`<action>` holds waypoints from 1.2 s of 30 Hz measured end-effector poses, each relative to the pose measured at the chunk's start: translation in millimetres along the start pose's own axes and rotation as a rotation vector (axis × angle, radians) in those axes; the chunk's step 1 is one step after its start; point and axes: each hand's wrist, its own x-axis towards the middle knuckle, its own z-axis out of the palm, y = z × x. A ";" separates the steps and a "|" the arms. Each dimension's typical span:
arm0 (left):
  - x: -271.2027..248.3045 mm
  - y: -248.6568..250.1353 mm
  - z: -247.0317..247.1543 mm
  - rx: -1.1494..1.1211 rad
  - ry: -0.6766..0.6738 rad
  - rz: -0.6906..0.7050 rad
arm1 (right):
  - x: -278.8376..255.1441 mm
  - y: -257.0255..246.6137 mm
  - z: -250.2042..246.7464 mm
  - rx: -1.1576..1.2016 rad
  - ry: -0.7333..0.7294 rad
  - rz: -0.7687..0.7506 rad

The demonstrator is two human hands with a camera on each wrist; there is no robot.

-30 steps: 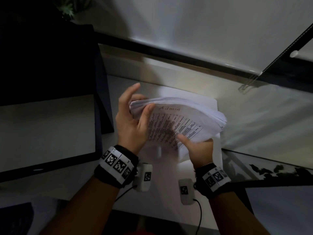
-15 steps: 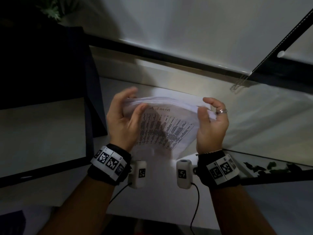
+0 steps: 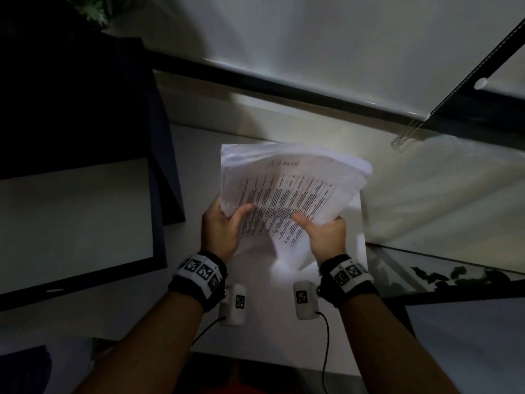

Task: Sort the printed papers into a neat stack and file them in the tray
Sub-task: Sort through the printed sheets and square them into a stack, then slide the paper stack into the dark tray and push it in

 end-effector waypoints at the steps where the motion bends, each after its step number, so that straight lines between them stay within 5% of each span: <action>1: 1.3 5.8 0.3 -0.010 0.006 0.011 | 2.4 -2.7 -0.1 0.009 0.006 -0.004; 11: -24.7 24.1 -18.5 -0.092 -0.143 -0.063 | -31.0 -30.5 -32.8 0.083 -0.135 0.031; 23: -76.6 95.3 -73.7 -0.090 -0.006 -0.010 | -62.3 -83.4 -30.7 -0.052 -0.320 -0.248; 26: -99.8 93.1 -108.4 -0.042 -0.009 -0.053 | -73.4 -95.5 -5.4 0.055 -0.434 -0.191; 36: -181.9 75.7 -222.7 -0.154 0.399 -0.347 | -149.5 -87.5 91.4 -0.076 -0.921 0.263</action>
